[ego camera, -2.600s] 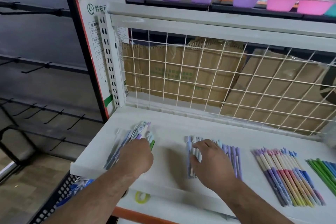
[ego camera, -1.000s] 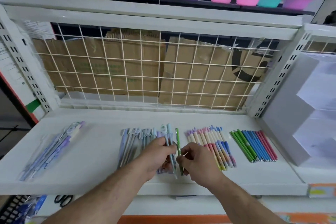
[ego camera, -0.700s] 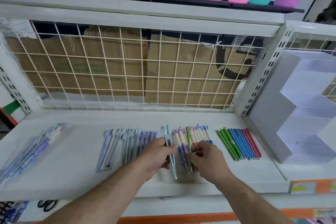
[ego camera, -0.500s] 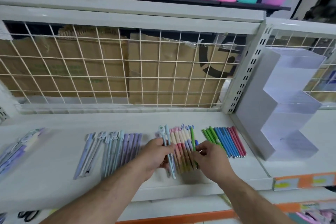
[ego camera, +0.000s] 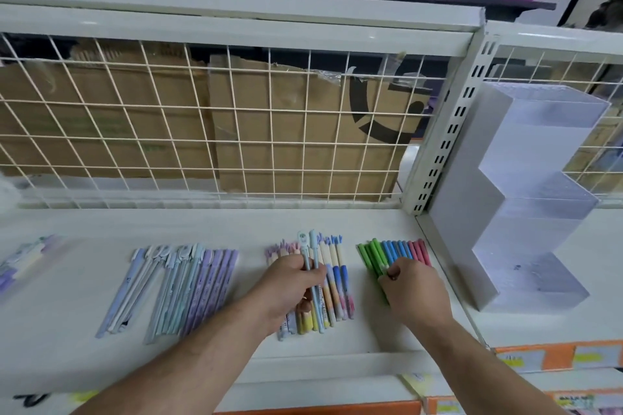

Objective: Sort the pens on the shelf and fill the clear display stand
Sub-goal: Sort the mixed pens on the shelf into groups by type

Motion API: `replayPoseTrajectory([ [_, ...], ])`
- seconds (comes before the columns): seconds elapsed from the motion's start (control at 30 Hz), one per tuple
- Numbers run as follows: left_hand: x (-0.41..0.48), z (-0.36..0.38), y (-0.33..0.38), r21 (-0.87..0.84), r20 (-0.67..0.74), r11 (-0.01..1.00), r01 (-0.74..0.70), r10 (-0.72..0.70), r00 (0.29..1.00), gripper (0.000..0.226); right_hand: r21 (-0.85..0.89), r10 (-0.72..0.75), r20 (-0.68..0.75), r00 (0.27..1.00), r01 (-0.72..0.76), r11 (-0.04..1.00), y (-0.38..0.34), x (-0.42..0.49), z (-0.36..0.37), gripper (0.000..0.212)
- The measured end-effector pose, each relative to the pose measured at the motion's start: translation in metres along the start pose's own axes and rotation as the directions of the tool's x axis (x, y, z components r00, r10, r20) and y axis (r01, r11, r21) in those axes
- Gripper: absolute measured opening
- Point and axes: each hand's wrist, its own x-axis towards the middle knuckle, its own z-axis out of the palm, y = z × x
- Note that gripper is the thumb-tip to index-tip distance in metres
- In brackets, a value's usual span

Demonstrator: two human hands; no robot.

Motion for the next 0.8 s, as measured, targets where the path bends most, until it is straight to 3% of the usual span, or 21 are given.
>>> replayPoseTrajectory([
  [0.13,0.001,-0.001,0.000,0.005,-0.002,1.000,-0.007,0.007,1.000,0.019,0.075,-0.028,-0.028,0.999,0.030,0.997,-0.002,0.000,0.001,0.015],
  [0.23,-0.001,-0.003,0.001,-0.017,0.005,1.000,-0.014,0.014,1.000,0.015,0.239,-0.119,-0.023,0.993,0.121,0.964,-0.016,-0.008,-0.001,0.018],
  [0.33,-0.005,-0.007,0.001,-0.050,0.010,0.998,-0.031,0.031,0.999,0.014,0.425,-0.224,0.101,0.969,0.162,0.891,-0.043,-0.024,-0.004,0.019],
  [0.43,-0.012,-0.018,0.001,-0.064,0.020,0.997,-0.050,0.051,0.998,0.015,0.576,-0.297,0.275,0.914,0.091,0.813,-0.070,-0.041,0.001,0.015],
  [0.7,-0.040,-0.082,-0.006,-0.072,-0.006,0.996,-0.052,0.051,0.999,0.008,0.668,-0.329,0.399,0.856,-0.026,0.744,-0.135,-0.069,0.035,0.011],
  [0.8,-0.052,-0.113,-0.011,-0.073,-0.041,0.997,-0.028,0.025,0.999,0.022,0.671,-0.345,0.403,0.848,-0.017,0.742,-0.161,-0.078,0.050,0.010],
])
